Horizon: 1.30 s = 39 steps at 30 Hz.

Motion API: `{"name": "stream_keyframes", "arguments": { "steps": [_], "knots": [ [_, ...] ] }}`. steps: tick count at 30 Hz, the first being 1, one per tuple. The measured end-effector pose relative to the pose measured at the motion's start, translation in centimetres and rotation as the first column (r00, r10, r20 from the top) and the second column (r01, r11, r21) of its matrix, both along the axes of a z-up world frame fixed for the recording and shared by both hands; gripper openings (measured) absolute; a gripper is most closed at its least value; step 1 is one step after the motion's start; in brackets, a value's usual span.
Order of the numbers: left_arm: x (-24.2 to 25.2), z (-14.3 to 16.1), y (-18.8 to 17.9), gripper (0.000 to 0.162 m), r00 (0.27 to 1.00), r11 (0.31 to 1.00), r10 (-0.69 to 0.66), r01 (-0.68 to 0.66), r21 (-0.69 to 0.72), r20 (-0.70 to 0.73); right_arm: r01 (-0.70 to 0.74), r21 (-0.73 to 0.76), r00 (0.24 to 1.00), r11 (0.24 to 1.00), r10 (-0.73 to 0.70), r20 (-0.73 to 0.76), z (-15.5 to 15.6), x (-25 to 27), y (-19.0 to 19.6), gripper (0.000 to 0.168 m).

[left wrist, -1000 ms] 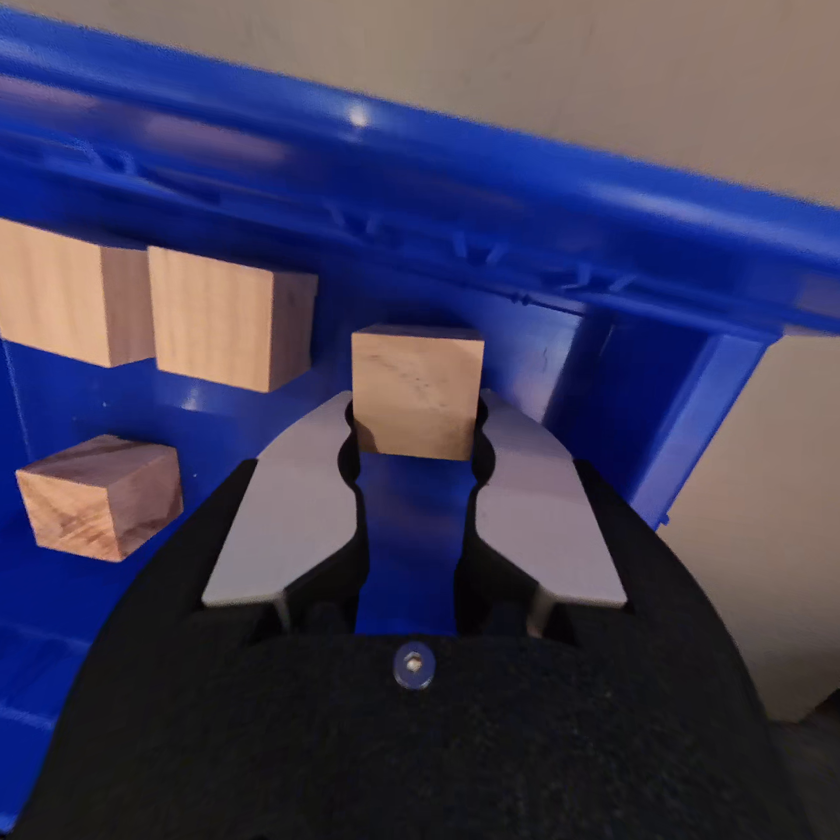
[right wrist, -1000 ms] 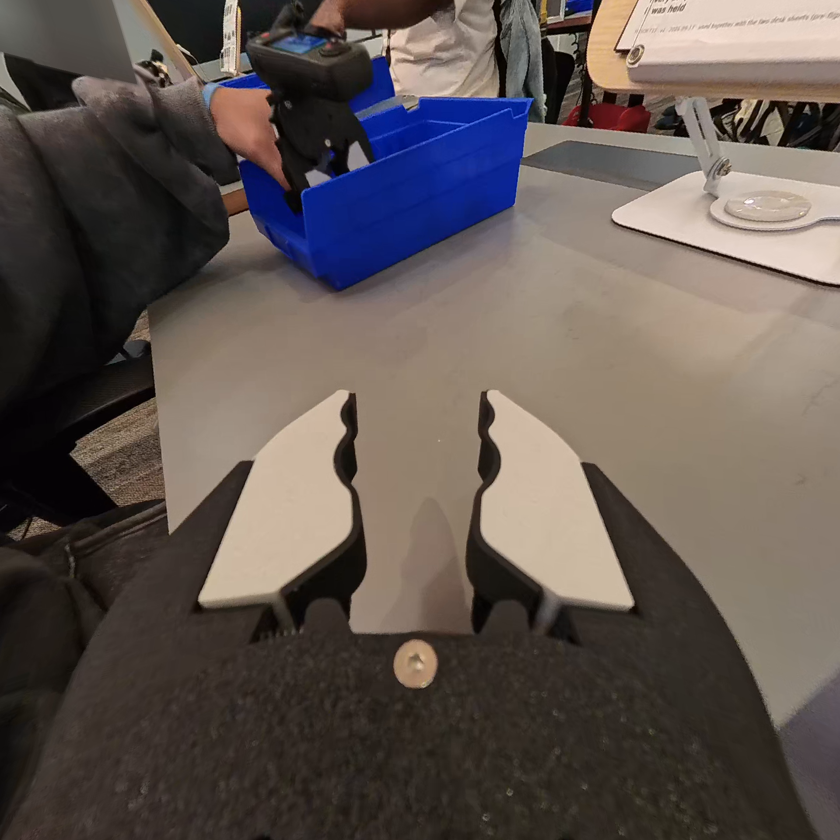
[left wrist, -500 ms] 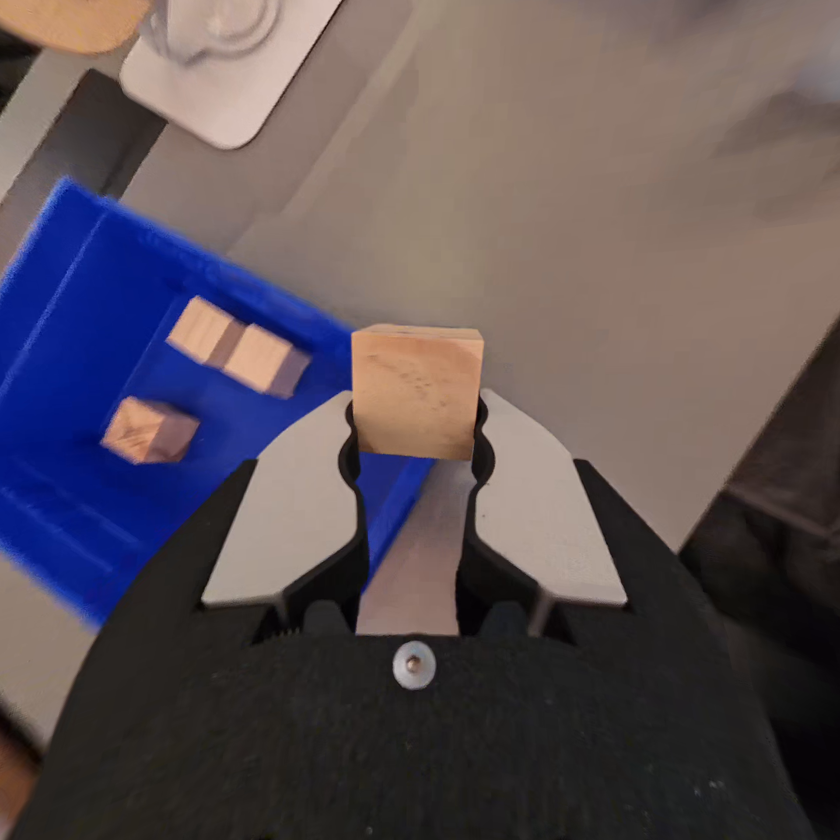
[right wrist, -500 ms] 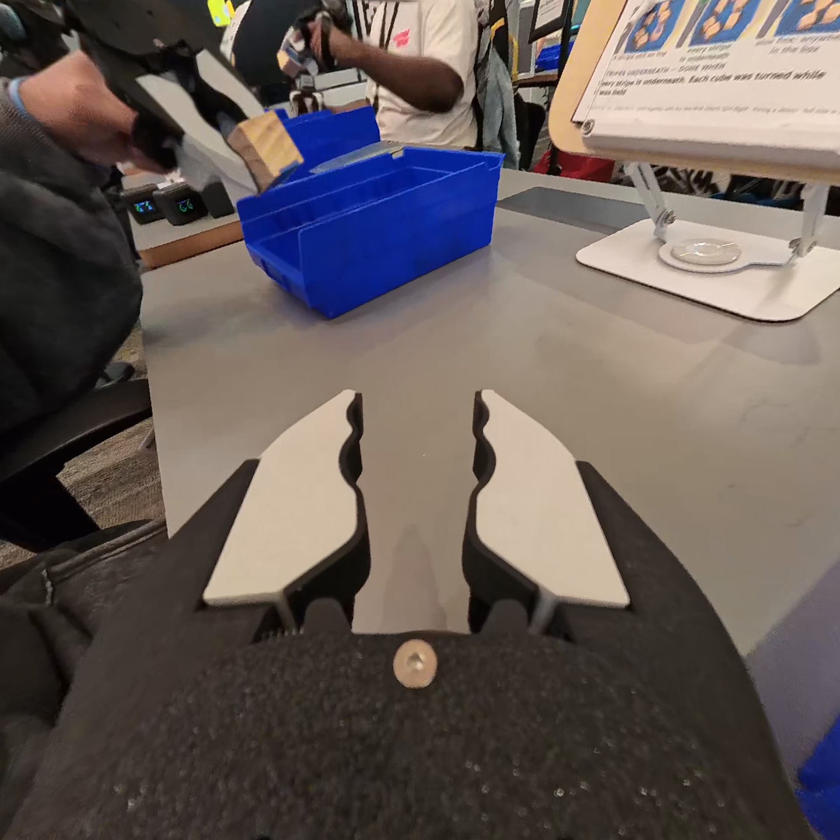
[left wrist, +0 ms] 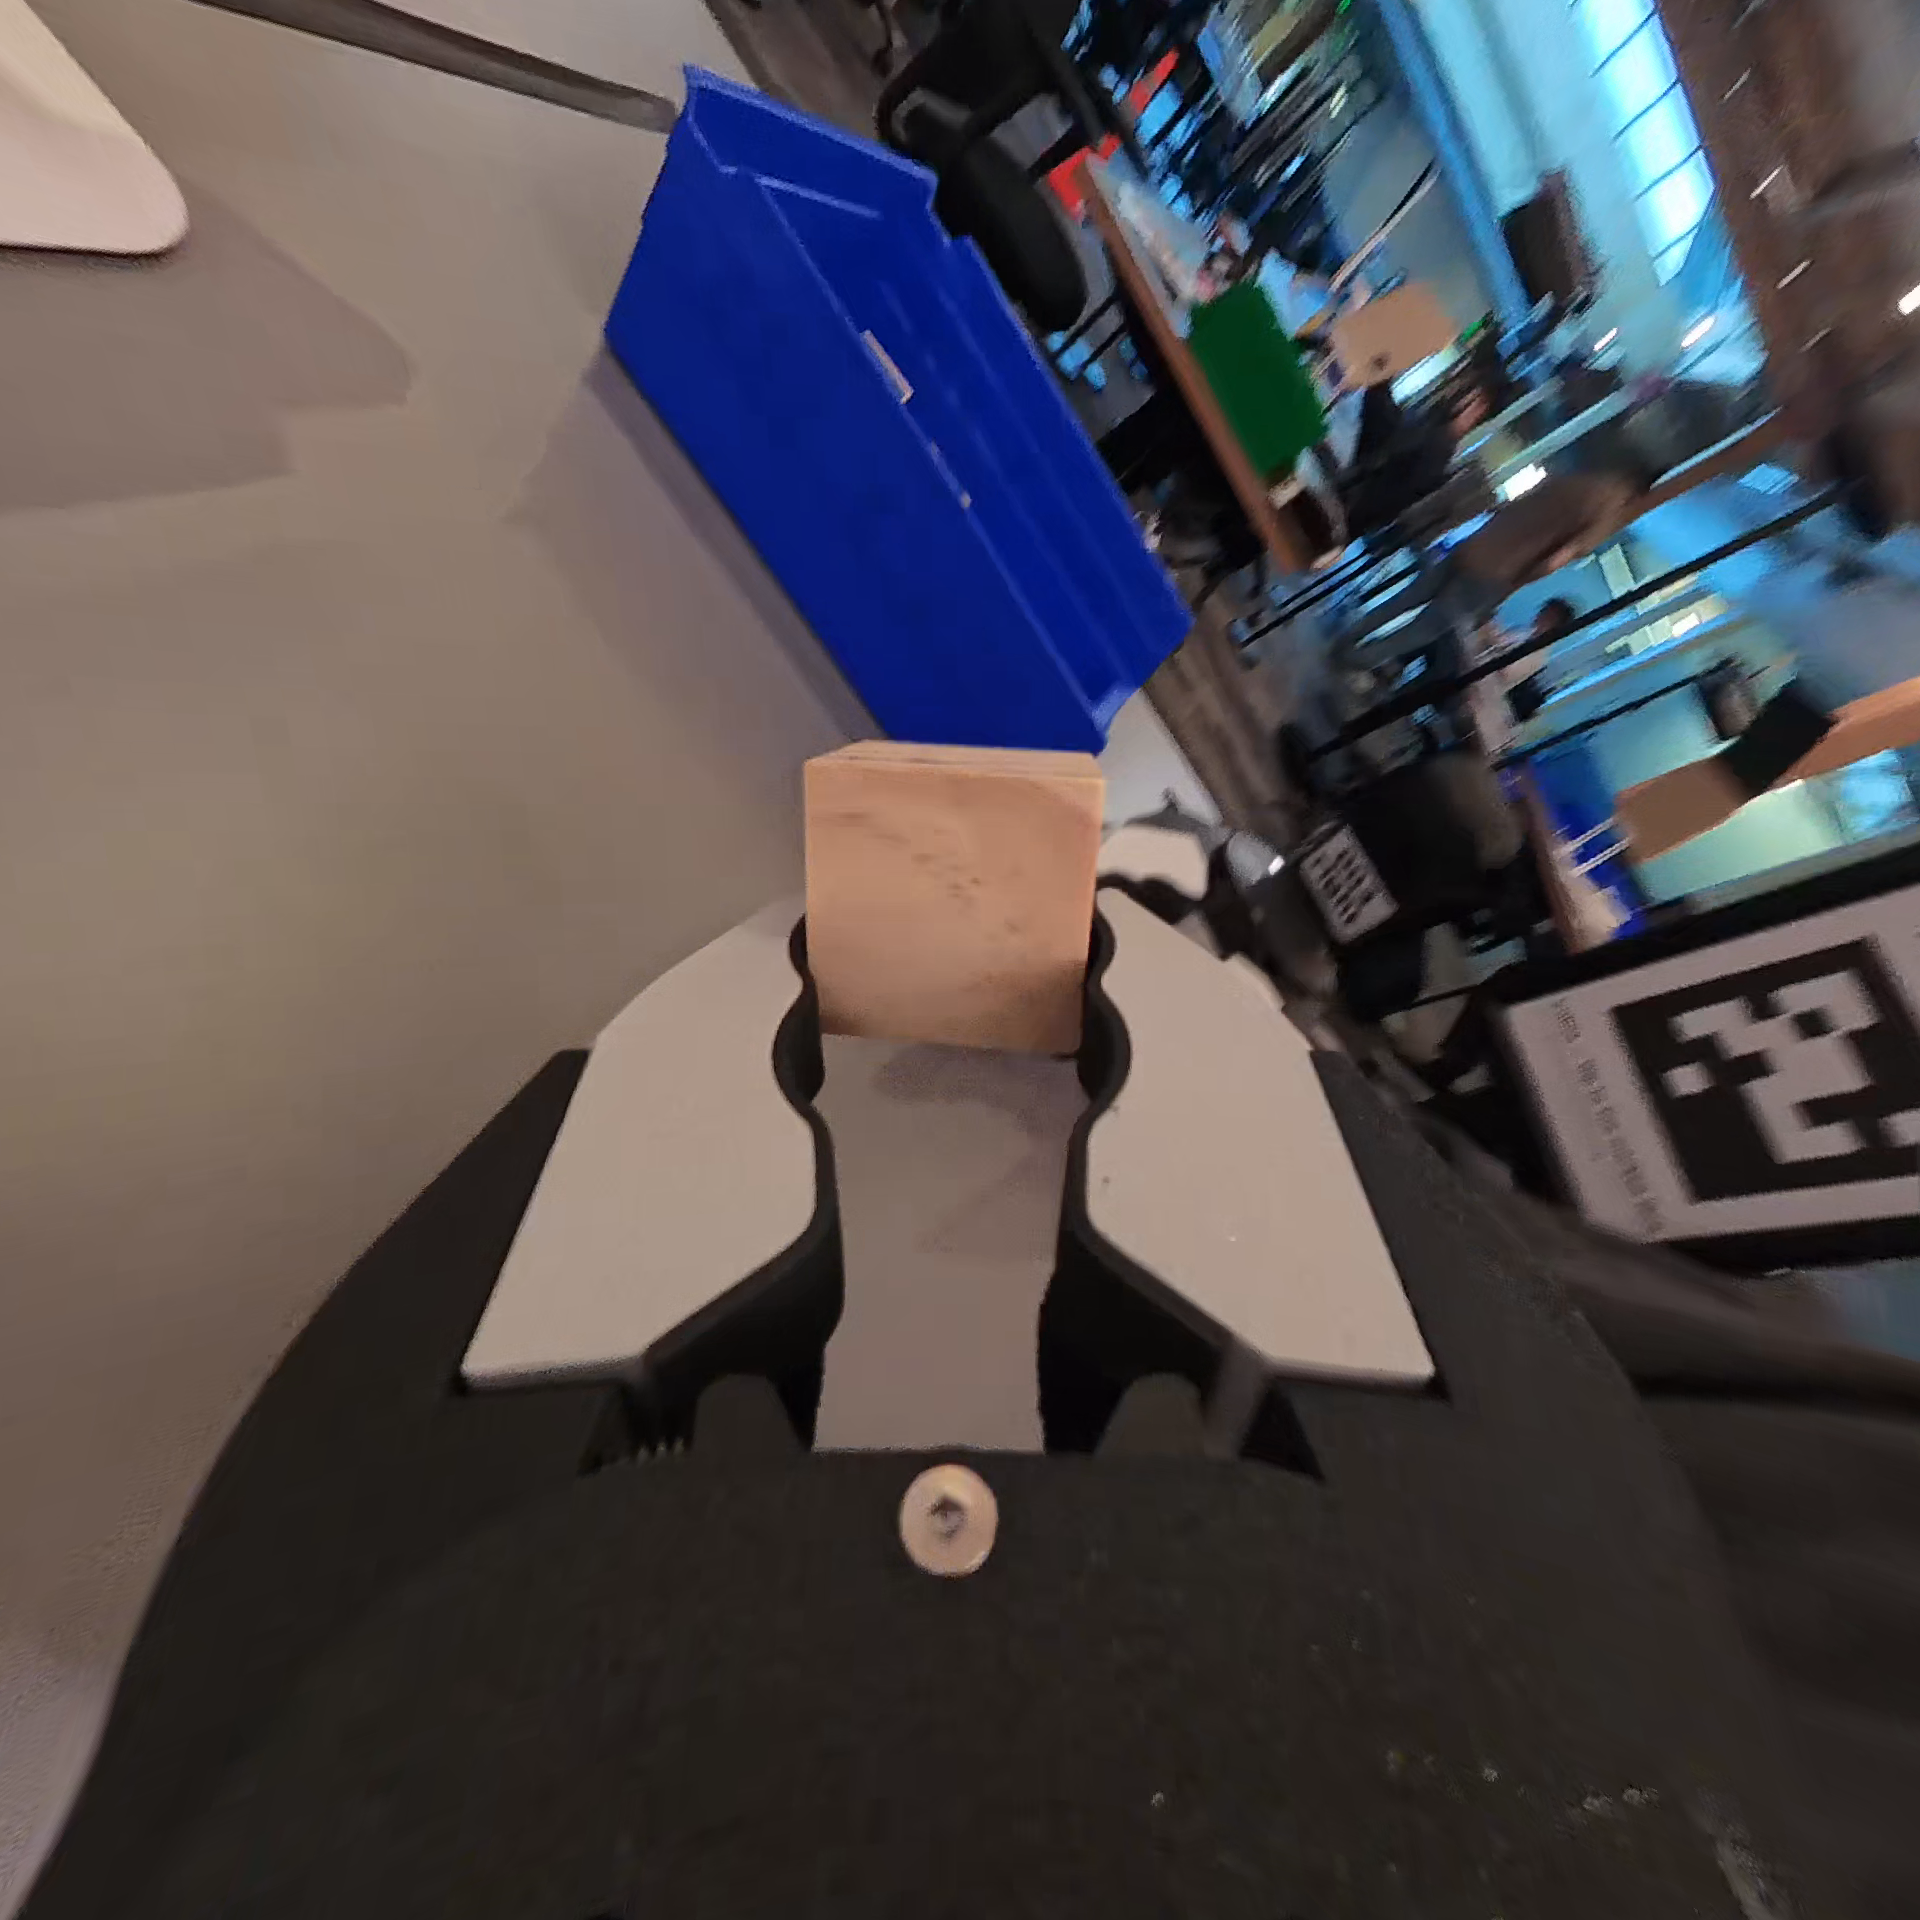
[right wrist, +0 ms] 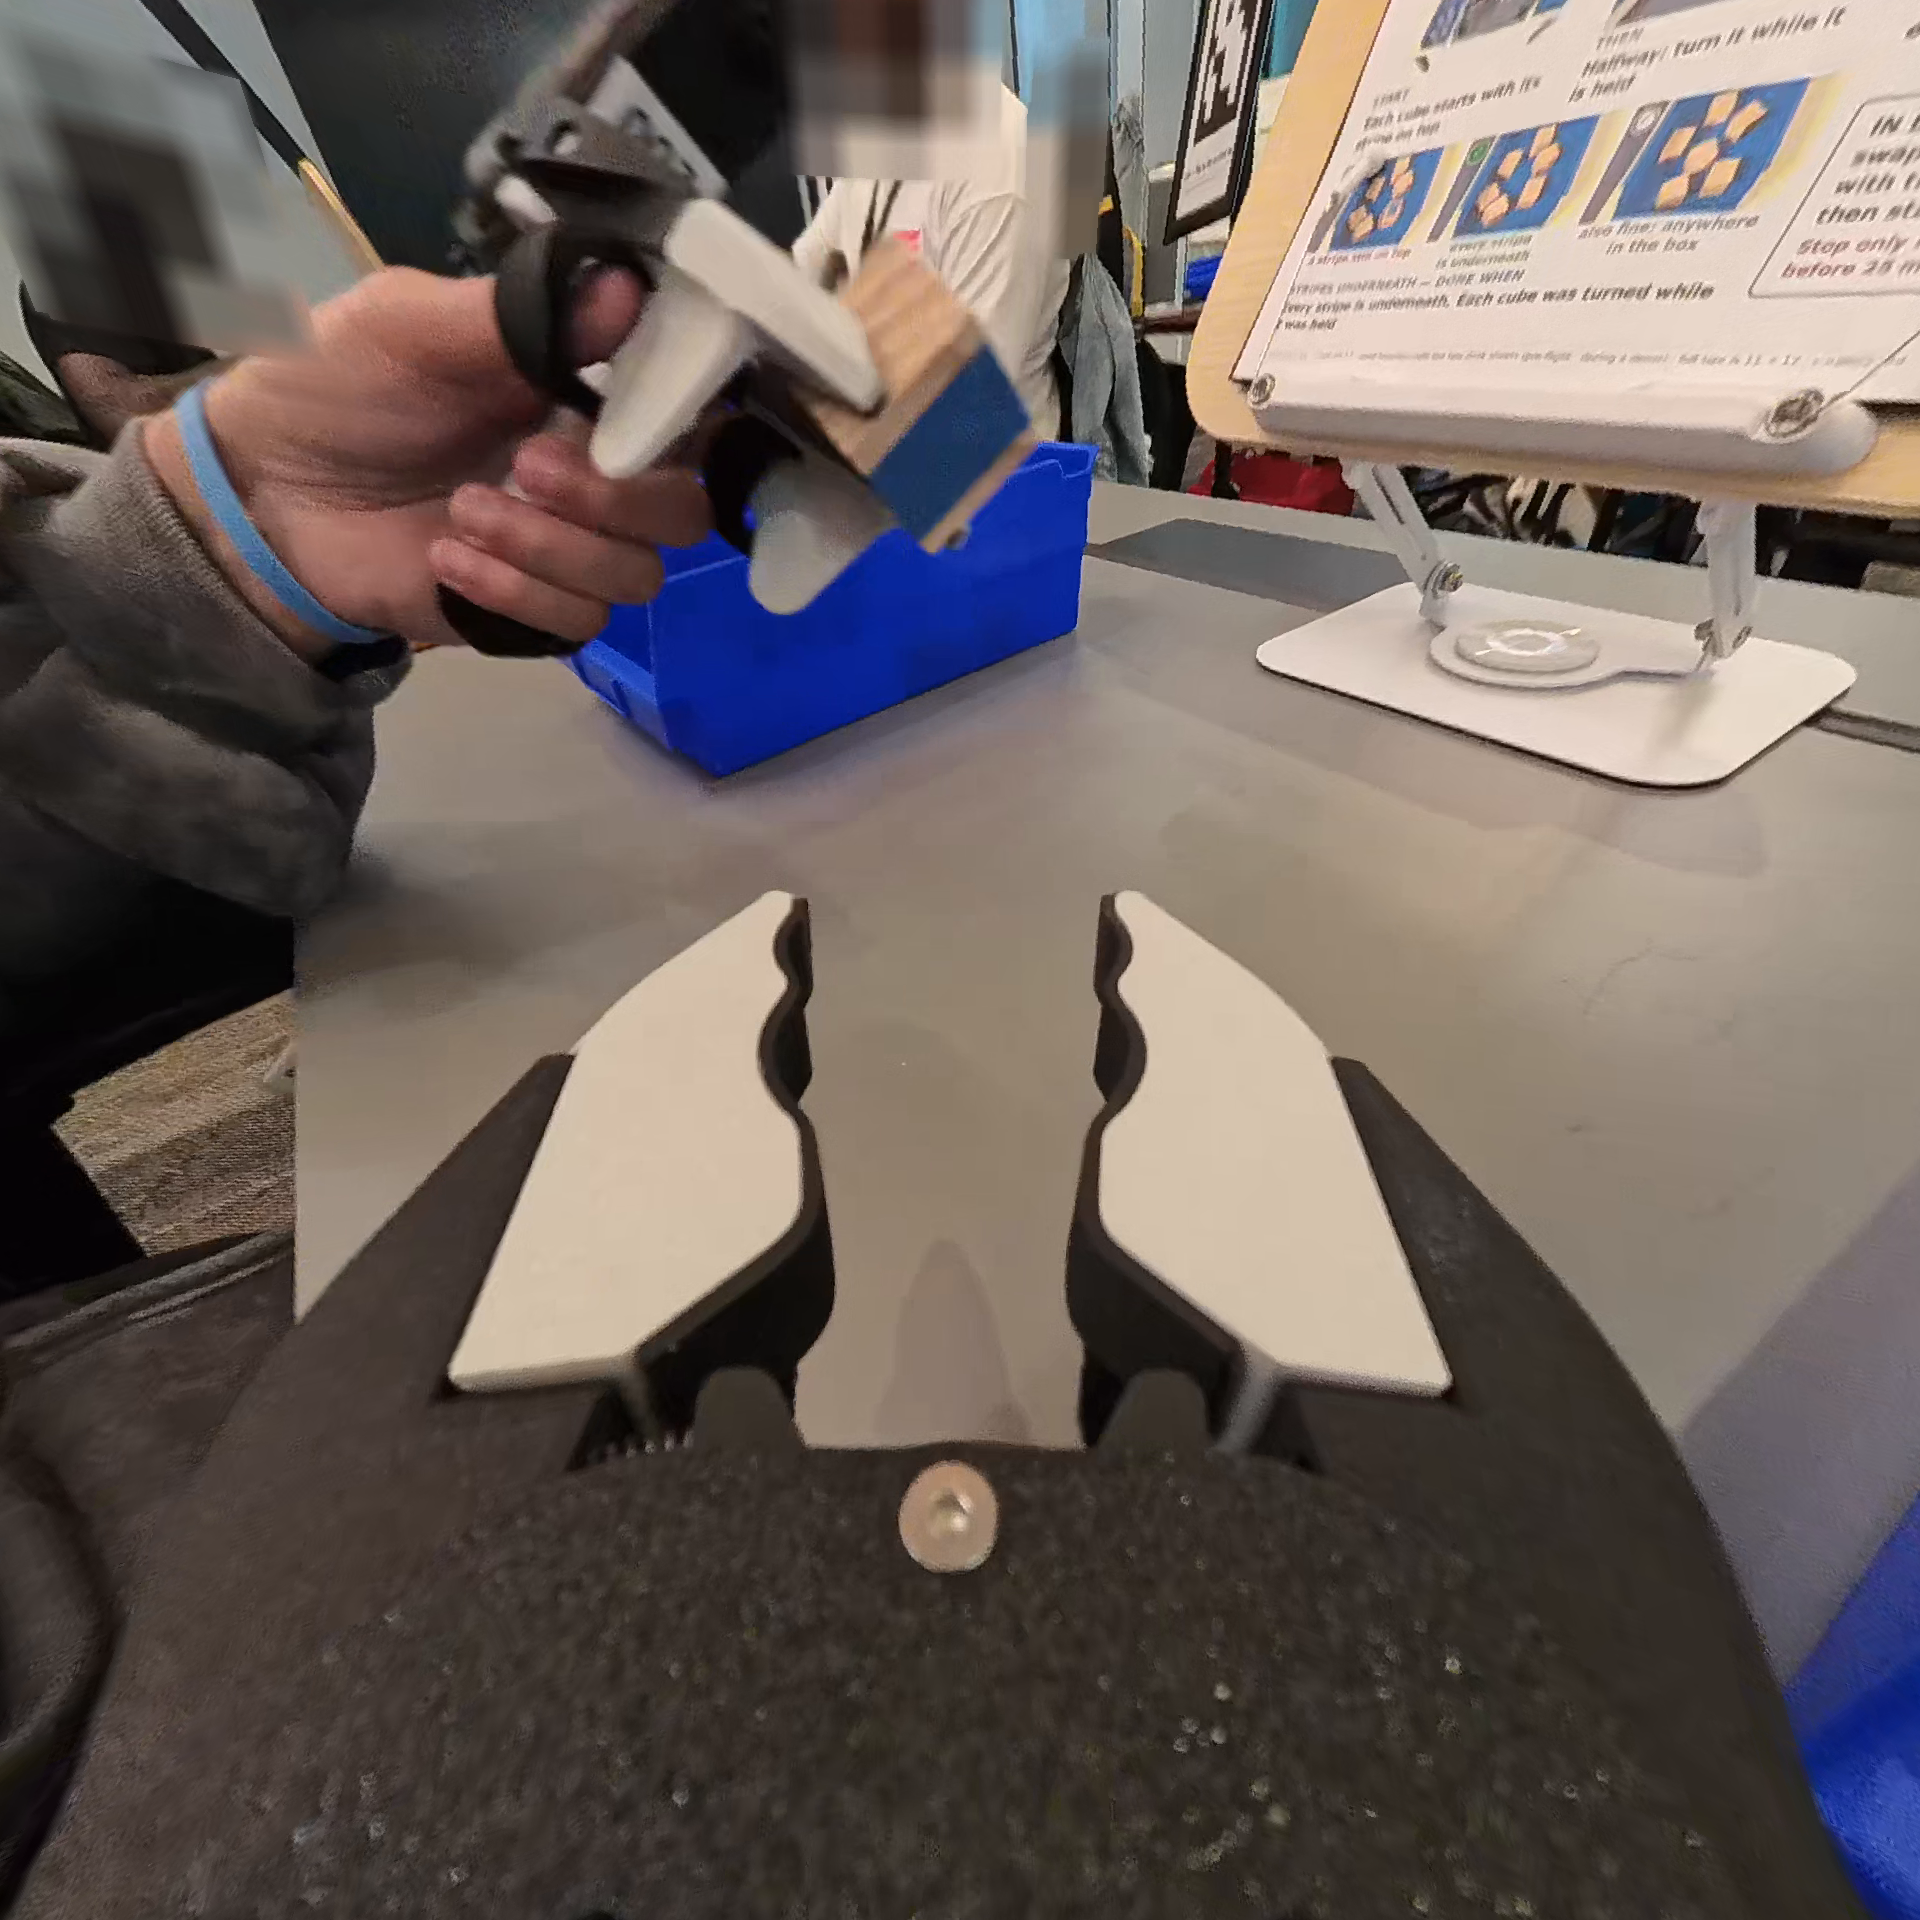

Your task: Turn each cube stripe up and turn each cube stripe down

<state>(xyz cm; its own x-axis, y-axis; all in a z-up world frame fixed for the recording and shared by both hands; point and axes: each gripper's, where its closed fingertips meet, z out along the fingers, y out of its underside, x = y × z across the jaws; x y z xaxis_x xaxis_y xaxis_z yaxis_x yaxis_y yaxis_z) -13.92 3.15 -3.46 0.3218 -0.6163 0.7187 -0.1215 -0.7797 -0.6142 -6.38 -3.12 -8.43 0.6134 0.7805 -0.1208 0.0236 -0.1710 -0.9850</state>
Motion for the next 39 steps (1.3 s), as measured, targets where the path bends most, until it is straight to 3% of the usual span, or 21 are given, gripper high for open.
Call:
{"name": "stream_keyframes", "arguments": {
  "steps": [5,9,14,17,21,25,27,29,35,37,39],
  "knots": [
    [3.0,-0.5,1.9,0.046,0.969,0.976,0.147,-0.109,-0.186,0.200,0.000,0.140,1.000,0.990,0.002,-0.012,0.3,0.0,0.2,0.053],
    [3.7,-0.5,0.8,0.045,0.959,0.962,0.117,-0.046,-0.268,0.257,-0.014,0.239,0.998,0.971,0.027,-0.051,1.1,-0.4,0.1,0.058],
    [3.4,1.2,-0.7,0.046,0.941,0.943,0.056,0.060,-0.327,0.335,-0.131,0.239,0.989,0.962,0.111,0.095,1.3,-2.2,1.0,0.074],
    [2.7,1.9,-0.9,0.045,0.930,0.936,0.043,0.091,-0.340,0.365,-0.207,0.296,0.972,0.932,0.161,0.172,3.6,-3.2,2.1,0.079],
    [1.7,2.4,-0.6,0.045,0.906,0.917,0.056,0.120,-0.380,0.421,-0.255,0.318,0.965,0.913,0.219,0.146,7.3,-4.3,4.8,0.083],
    [1.5,2.6,-0.8,0.045,0.894,0.906,0.048,0.149,-0.397,0.445,-0.316,0.268,0.948,0.910,0.290,0.132,8.0,-6.9,6.6,0.085],
    [1.6,2.3,-0.9,0.045,0.899,0.904,0.040,0.153,-0.399,0.437,-0.344,0.290,0.937,0.893,0.309,0.163,7.6,-8.2,6.8,0.078],
    [1.8,2.1,-1.0,0.045,0.901,0.899,0.040,0.156,-0.409,0.431,-0.336,0.326,0.939,0.884,0.286,0.191,7.3,-8.8,7.0,0.046],
    [2.1,2.1,-1.5,0.047,0.909,0.914,0.002,0.167,-0.370,0.417,-0.330,0.228,0.935,0.916,0.284,0.210,7.4,-7.6,7.1,0.045],
    [1.3,1.8,-0.4,0.063,0.938,0.953,0.038,0.069,-0.296,0.343,-0.274,0.223,0.950,0.935,0.227,0.215,8.6,-5.8,7.4,0.045],
    [-0.2,1.9,1.1,0.068,0.958,0.976,0.104,-0.047,-0.211,0.268,-0.177,0.183,0.962,0.967,0.131,0.238,9.7,-2.9,8.2,0.045]
  ]
}}
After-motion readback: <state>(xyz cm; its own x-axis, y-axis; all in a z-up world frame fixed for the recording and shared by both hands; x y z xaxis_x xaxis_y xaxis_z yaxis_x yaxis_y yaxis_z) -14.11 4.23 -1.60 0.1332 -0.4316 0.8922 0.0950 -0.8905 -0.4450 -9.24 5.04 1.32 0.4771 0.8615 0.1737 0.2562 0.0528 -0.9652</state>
